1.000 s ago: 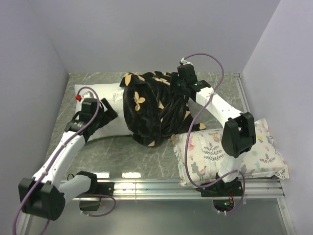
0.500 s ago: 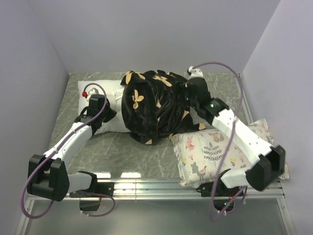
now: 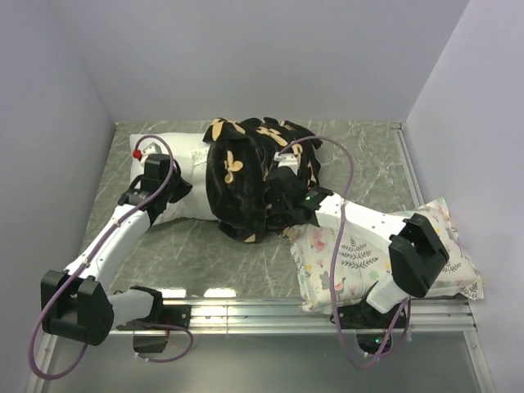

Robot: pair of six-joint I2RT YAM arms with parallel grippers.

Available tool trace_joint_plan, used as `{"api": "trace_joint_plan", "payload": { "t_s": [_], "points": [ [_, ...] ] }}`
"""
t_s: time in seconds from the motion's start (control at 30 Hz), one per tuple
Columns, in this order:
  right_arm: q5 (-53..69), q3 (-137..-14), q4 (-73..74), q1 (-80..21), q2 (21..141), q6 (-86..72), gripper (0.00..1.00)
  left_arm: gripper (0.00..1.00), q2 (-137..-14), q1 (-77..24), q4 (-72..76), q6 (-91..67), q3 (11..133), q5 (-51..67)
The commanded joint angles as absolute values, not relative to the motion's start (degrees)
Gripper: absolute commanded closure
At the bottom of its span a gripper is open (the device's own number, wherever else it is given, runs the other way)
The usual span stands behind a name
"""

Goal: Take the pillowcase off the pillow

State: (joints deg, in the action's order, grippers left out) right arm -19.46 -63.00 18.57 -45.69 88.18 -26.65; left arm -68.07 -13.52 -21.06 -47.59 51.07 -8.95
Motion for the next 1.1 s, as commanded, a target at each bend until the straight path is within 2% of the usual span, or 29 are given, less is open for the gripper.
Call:
{"api": "trace_joint_plan", "payload": {
  "t_s": [0.0,0.07,0.23,0.37,0.6,0.63,0.7,0.8,0.83,0.87,0.93,1.07],
  "points": [
    [-22.8,-63.1,17.6,-41.9,85.9,-28.3,0.98,1.00,-65.9,-11.8,-24.2,-44.9,57.4,-9.8],
    [-22.9,-61.6,18.3,-39.0,81.9,-27.9,1.00,1.00,-65.3,-7.7,-25.0,-44.0,59.5,-7.1],
    [-20.5,-61.7,21.9,-23.0,73.6,-25.4,1.00,1.00,-64.1,6.7,-28.4,-40.4,66.3,-1.5],
    [-17.1,-66.0,24.7,-14.9,72.2,-25.4,1.00,1.00,-64.2,16.2,-30.8,-39.1,71.4,1.6],
    [-9.9,-72.2,26.0,-12.8,73.2,-25.5,1.00,1.00,-69.6,18.2,-29.7,-36.7,72.4,10.8],
    [-8.9,-72.4,25.9,-13.3,73.0,-25.3,1.00,1.00,-71.0,17.1,-30.1,-36.0,72.8,14.0],
    [-9.7,-74.2,26.6,-16.4,72.3,-25.1,1.00,0.99,-74.9,14.9,-32.2,-33.3,76.1,13.2],
    [-13.8,-78.4,29.0,-21.9,71.4,-24.4,1.00,0.70,-75.8,9.1,-33.7,-30.9,80.2,7.8],
    [-14.7,-79.5,30.2,-23.3,71.7,-24.1,1.00,0.52,-76.1,6.5,-34.6,-30.2,81.4,6.3],
    [-15.6,-82.2,31.2,-24.3,72.2,-23.6,1.00,0.44,-76.0,5.3,-34.9,-29.8,82.4,4.5],
    [-17.5,-85.1,34.0,-26.8,74.0,-23.1,1.00,0.31,-76.2,0.7,-36.0,-28.2,85.5,2.6],
    [-19.5,-91.2,37.4,-29.4,75.9,-22.2,1.00,0.23,-75.2,-8.8,-41.5,-26.5,89.7,-6.0]
  ]
}}
